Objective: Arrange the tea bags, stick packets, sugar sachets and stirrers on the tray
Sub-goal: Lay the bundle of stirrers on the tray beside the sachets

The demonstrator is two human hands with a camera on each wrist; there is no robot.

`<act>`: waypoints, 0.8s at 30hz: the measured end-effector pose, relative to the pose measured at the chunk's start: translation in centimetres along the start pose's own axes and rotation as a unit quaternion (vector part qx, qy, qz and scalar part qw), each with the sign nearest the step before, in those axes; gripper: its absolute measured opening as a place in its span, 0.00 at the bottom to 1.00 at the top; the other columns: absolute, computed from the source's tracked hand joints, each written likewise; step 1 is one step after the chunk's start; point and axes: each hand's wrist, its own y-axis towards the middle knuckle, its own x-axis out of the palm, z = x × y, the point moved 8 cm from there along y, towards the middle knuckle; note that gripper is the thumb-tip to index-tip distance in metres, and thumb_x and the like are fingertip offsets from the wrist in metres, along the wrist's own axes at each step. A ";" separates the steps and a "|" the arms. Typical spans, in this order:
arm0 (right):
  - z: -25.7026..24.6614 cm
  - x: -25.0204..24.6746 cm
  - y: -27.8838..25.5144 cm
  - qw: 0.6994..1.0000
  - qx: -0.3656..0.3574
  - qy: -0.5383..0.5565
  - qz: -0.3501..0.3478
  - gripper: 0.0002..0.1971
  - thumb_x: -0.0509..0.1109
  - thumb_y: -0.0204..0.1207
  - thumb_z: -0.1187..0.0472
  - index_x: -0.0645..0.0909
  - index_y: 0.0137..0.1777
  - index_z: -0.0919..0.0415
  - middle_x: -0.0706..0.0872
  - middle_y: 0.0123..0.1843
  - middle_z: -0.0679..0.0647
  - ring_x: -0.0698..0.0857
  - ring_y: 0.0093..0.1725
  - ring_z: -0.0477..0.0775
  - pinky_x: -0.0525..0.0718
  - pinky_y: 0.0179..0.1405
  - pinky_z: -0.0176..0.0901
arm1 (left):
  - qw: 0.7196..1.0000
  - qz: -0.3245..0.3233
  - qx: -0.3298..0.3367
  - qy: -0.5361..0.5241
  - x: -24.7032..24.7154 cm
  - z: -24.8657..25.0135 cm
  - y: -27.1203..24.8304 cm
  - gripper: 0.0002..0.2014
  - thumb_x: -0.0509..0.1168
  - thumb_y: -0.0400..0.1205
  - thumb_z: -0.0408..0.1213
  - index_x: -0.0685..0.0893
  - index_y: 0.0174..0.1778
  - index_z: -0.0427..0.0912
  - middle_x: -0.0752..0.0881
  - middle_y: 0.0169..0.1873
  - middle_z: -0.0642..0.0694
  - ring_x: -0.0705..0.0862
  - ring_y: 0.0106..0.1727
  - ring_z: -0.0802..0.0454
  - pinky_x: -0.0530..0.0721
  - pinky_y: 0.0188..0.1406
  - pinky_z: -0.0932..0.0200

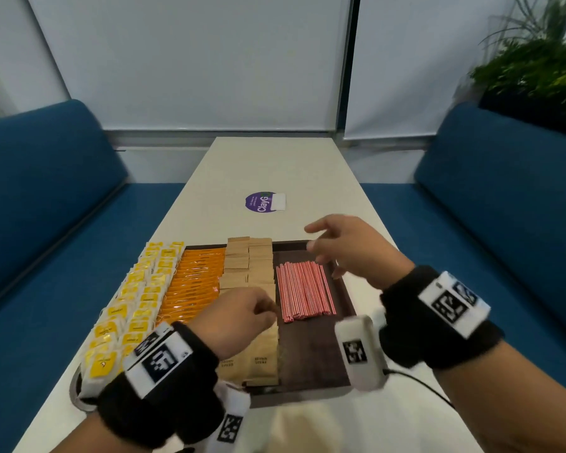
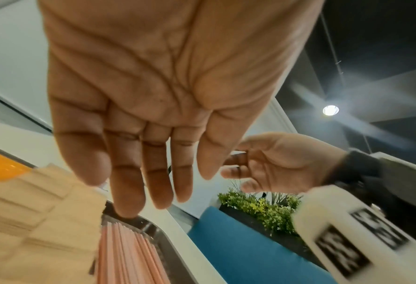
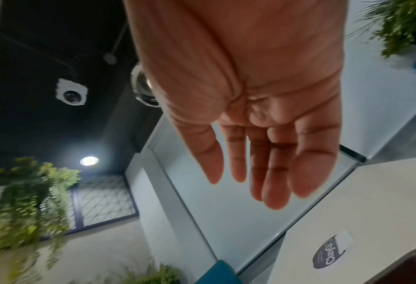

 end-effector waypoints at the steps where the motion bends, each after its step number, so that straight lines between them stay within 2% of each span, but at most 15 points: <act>1: 0.1 0.6 -1.6 1.000 -0.005 -0.017 -0.019 0.15 0.69 0.79 0.61 0.78 0.64 0.55 0.83 0.51 0.51 0.83 0.43 0.45 0.78 0.31 0.31 | 1.000 0.007 -0.006 -0.009 -0.1 -0.9 -1.0 0.06 0.61 0.84 0.40 0.82 0.53 0.53 0.82 0.49 0.56 0.80 0.49 0.61 0.78 0.47 0.65; 3: 0.8 2.8 -4.8 0.993 -0.012 -0.079 -0.083 0.17 0.71 0.78 0.60 0.78 0.66 0.55 0.81 0.48 0.45 0.78 0.40 0.39 0.76 0.33 0.29 | 0.999 0.015 -0.032 -0.010 -0.1 -3.1 -3.3 0.05 0.62 0.83 0.41 0.79 0.51 0.57 0.81 0.51 0.59 0.79 0.52 0.62 0.78 0.50 0.66; 4: 1.5 4.2 -6.4 0.985 -0.009 -0.115 -0.130 0.18 0.71 0.78 0.59 0.78 0.67 0.55 0.80 0.48 0.42 0.78 0.41 0.37 0.77 0.37 0.29 | 0.999 0.018 -0.046 0.005 0.2 -4.3 -4.4 0.06 0.63 0.83 0.42 0.79 0.53 0.57 0.81 0.53 0.58 0.79 0.54 0.61 0.79 0.53 0.64; 6: 3.2 7.1 -9.1 0.959 0.008 -0.183 -0.217 0.21 0.70 0.78 0.55 0.76 0.71 0.54 0.81 0.56 0.43 0.81 0.53 0.42 0.79 0.54 0.34 | 0.996 0.021 -0.065 0.049 0.8 -6.7 -6.1 0.10 0.64 0.82 0.44 0.78 0.59 0.56 0.79 0.59 0.56 0.78 0.60 0.58 0.77 0.60 0.63; 7: 4.2 8.1 -10.1 0.948 0.018 -0.208 -0.239 0.23 0.69 0.79 0.54 0.74 0.73 0.54 0.80 0.63 0.46 0.80 0.61 0.46 0.76 0.61 0.37 | 0.995 0.022 -0.071 0.064 1.0 -7.7 -7.1 0.12 0.63 0.82 0.44 0.77 0.62 0.55 0.77 0.61 0.56 0.77 0.62 0.58 0.75 0.62 0.64; 8: 5.2 8.8 -10.6 0.943 0.026 -0.223 -0.245 0.24 0.69 0.79 0.53 0.73 0.74 0.55 0.78 0.66 0.48 0.78 0.65 0.49 0.74 0.64 0.38 | 0.994 0.022 -0.078 0.077 1.1 -8.5 -8.0 0.13 0.63 0.82 0.44 0.76 0.63 0.56 0.76 0.62 0.55 0.76 0.64 0.57 0.73 0.62 0.65; 9: 5.8 9.4 -10.9 0.942 0.025 -0.236 -0.238 0.23 0.68 0.79 0.53 0.74 0.73 0.56 0.76 0.64 0.50 0.78 0.65 0.51 0.73 0.64 0.39 | 0.991 0.021 -0.087 0.095 1.2 -9.4 -8.8 0.13 0.62 0.83 0.45 0.75 0.63 0.57 0.75 0.62 0.55 0.75 0.65 0.57 0.72 0.62 0.66; 12: 7.6 10.6 -10.8 0.940 0.017 -0.272 -0.205 0.15 0.67 0.79 0.54 0.80 0.62 0.60 0.73 0.54 0.50 0.77 0.56 0.53 0.75 0.57 0.42 | 0.981 0.033 -0.126 0.144 1.0 -12.3 -10.1 0.14 0.61 0.83 0.44 0.77 0.65 0.57 0.76 0.62 0.54 0.76 0.64 0.56 0.72 0.61 0.65; 15: 8.5 11.4 -10.2 0.930 0.007 -0.317 -0.188 0.11 0.63 0.79 0.60 0.81 0.54 0.66 0.75 0.49 0.54 0.78 0.52 0.56 0.78 0.54 0.45 | 0.972 0.046 -0.163 0.163 0.9 -14.9 -10.4 0.15 0.57 0.82 0.36 0.80 0.63 0.53 0.77 0.57 0.51 0.78 0.60 0.51 0.76 0.58 0.62; 17: 8.5 11.5 -10.0 0.925 0.005 -0.339 -0.170 0.11 0.59 0.79 0.66 0.81 0.53 0.68 0.76 0.48 0.56 0.80 0.51 0.58 0.79 0.51 0.45 | 0.970 0.056 -0.172 0.164 0.7 -15.9 -10.4 0.17 0.56 0.82 0.33 0.80 0.63 0.53 0.77 0.57 0.50 0.80 0.58 0.50 0.79 0.56 0.62; 19: 8.2 11.6 -9.9 0.918 0.005 -0.364 -0.156 0.12 0.57 0.79 0.70 0.81 0.56 0.68 0.77 0.51 0.60 0.80 0.53 0.59 0.78 0.51 0.46 | 0.969 0.072 -0.168 0.164 0.4 -16.1 -10.2 0.16 0.57 0.83 0.33 0.80 0.62 0.54 0.77 0.59 0.50 0.81 0.56 0.51 0.78 0.54 0.63; 22: 7.3 11.9 -9.9 0.905 0.007 -0.402 -0.138 0.13 0.56 0.80 0.72 0.80 0.60 0.68 0.80 0.61 0.63 0.79 0.61 0.62 0.79 0.59 0.48 | 0.970 0.096 -0.153 0.162 -0.1 -15.8 -9.8 0.07 0.61 0.82 0.39 0.77 0.50 0.58 0.79 0.58 0.51 0.80 0.57 0.54 0.75 0.55 0.65; 24: 6.8 12.1 -9.7 0.900 0.015 -0.418 -0.127 0.14 0.57 0.81 0.72 0.79 0.61 0.68 0.80 0.63 0.63 0.79 0.64 0.61 0.78 0.60 0.49 | 0.970 0.096 -0.153 0.161 -0.4 -15.9 -9.4 0.07 0.62 0.81 0.39 0.75 0.43 0.58 0.80 0.55 0.52 0.80 0.55 0.55 0.74 0.54 0.65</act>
